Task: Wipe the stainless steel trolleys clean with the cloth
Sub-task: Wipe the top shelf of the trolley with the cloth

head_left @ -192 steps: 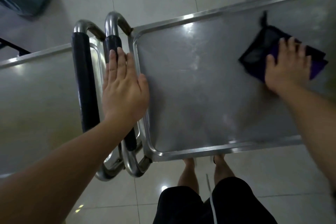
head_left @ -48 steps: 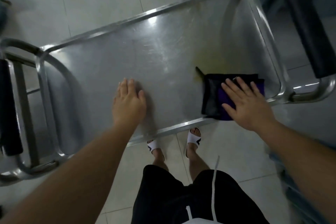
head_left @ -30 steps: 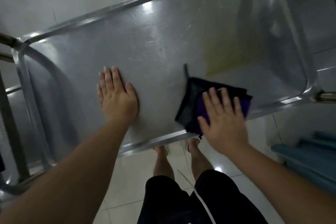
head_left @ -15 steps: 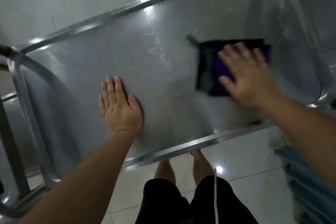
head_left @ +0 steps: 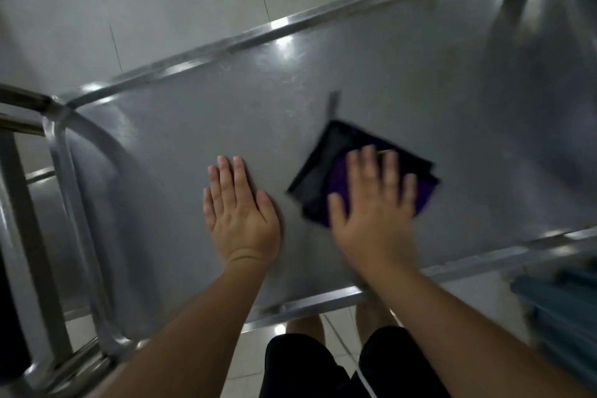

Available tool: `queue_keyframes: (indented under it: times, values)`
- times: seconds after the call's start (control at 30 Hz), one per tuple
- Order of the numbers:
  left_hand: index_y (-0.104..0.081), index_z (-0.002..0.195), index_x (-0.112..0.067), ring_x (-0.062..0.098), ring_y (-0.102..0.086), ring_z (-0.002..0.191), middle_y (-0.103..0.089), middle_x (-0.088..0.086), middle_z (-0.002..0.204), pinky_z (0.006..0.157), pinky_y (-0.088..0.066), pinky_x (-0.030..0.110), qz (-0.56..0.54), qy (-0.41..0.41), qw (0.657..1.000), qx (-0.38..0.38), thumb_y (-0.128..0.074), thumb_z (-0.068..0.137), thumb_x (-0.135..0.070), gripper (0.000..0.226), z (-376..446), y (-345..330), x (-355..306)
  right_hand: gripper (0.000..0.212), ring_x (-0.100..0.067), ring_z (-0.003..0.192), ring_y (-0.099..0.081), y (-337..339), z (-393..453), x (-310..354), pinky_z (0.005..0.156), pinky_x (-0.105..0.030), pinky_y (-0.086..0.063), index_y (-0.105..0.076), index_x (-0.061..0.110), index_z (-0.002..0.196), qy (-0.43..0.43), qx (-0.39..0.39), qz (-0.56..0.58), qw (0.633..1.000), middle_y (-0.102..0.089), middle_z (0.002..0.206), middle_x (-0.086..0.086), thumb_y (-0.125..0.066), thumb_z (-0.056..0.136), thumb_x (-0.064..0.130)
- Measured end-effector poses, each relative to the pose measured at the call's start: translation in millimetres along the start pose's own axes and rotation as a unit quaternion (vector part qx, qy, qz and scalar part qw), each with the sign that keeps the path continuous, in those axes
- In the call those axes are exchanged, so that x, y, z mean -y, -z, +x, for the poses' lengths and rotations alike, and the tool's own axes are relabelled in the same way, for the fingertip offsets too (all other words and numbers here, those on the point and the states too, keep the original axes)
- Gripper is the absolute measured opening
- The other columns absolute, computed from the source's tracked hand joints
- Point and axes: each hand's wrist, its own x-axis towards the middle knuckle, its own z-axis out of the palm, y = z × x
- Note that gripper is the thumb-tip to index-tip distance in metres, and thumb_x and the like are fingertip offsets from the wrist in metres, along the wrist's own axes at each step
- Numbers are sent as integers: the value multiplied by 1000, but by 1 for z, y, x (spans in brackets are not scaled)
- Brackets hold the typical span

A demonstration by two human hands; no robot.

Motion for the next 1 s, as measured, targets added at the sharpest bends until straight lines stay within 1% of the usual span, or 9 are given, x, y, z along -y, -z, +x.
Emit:
queue_keyframes:
  times: [0.17,0.27,0.43,0.53,0.67,0.73,0.87,0.93,1.0]
  values:
    - [-20,169,-17,19,-4,163,-11,2,177,132,0,40,-4,9,1000,7,-35,105,-34,68,1,2,-2,67,-23,160,-12,0,49,-3,128,-54,-12,-26,30,165,356,35,-46,933,-19,172,6,-40,104,55]
    - [-19,169,-18,19,-3,163,-11,1,177,132,1,39,0,1,1000,11,-35,104,-37,70,0,1,1,68,-20,160,-15,18,101,-49,128,-51,-11,-26,34,165,387,40,-72,919,-21,171,9,-36,102,58]
    - [-19,169,-19,19,-3,163,-10,1,177,132,0,40,-1,-1,1000,7,-37,104,-36,70,0,0,1,73,-26,159,-16,52,186,-163,125,-56,-12,-14,33,165,142,24,-61,988,-19,173,5,-25,100,63]
    - [-19,169,-19,19,-2,163,-10,1,177,132,0,40,-3,-5,1000,5,-35,103,-38,71,-1,-1,2,73,-25,160,-9,64,203,-213,126,-58,-8,-6,31,165,-16,13,-44,999,-12,174,7,-22,102,65]
    - [-19,169,-19,19,-2,164,-10,1,177,132,-3,43,0,-6,1000,5,-35,103,-38,71,0,-1,3,77,-30,161,-3,57,202,-168,125,-62,-5,-9,29,166,-282,-46,30,958,-8,175,6,-16,97,62]
    - [-19,169,-19,19,-2,164,-11,1,177,132,-3,44,-1,-6,1000,6,-34,103,-38,71,0,-1,3,77,-32,160,-5,53,193,-116,124,-66,-7,-15,26,167,-333,-63,61,939,-10,175,3,-19,97,57]
    - [-22,168,-17,20,-5,163,-14,3,177,132,-4,44,-4,-4,1000,2,-36,102,-37,71,1,-1,3,74,-32,160,-11,33,141,-12,125,-60,-7,-19,20,167,-162,-33,31,986,-15,174,-2,-29,101,52]
    - [-23,168,-17,20,-5,163,-15,3,176,132,-4,44,-4,-5,1000,1,-36,102,-37,71,2,-1,3,75,-29,161,-7,22,123,24,127,-58,-4,-17,24,167,1,11,2,1000,-12,174,1,-30,100,56]
    - [-22,169,-18,18,-5,163,-14,2,176,132,-3,43,-5,-2,1000,1,-35,102,-38,71,2,-1,3,75,-24,161,-2,18,124,36,127,-55,0,-15,30,167,192,61,-23,979,-10,174,7,-31,100,61]
